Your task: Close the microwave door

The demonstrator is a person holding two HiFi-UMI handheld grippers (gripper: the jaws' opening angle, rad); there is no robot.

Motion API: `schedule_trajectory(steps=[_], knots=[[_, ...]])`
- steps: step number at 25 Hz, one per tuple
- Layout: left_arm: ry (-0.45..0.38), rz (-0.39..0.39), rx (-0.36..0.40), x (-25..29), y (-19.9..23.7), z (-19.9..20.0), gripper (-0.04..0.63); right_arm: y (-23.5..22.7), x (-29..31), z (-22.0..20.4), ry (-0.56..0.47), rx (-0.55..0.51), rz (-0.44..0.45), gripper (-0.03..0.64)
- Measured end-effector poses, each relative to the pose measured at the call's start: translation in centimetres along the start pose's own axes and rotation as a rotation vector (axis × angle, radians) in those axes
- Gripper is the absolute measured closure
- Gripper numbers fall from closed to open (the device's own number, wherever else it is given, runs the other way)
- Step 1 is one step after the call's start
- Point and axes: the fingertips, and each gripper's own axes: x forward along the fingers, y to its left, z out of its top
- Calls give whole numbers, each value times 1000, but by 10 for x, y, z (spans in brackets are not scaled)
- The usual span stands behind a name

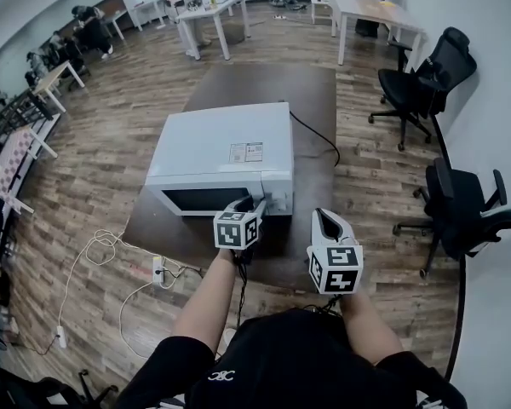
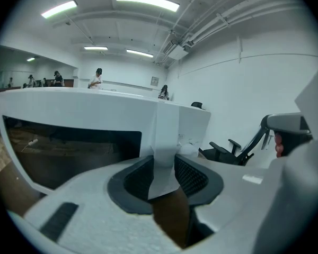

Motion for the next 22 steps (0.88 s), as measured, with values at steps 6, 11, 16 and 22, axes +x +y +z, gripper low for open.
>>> schedule_trajectory(steps=[6, 11, 16, 22], knots=[[-64, -16, -5, -26, -3, 7, 464, 17, 3, 4, -10, 2, 9, 609], [-105, -23, -12, -72, 2, 12, 587, 53, 9, 10, -30, 2, 64, 609], [-167, 48, -23, -137, 33, 26, 586, 109, 14, 18, -61, 15, 159, 609], [-224, 104, -30, -213, 62, 30, 584, 169, 23, 44, -107, 79, 274, 611]])
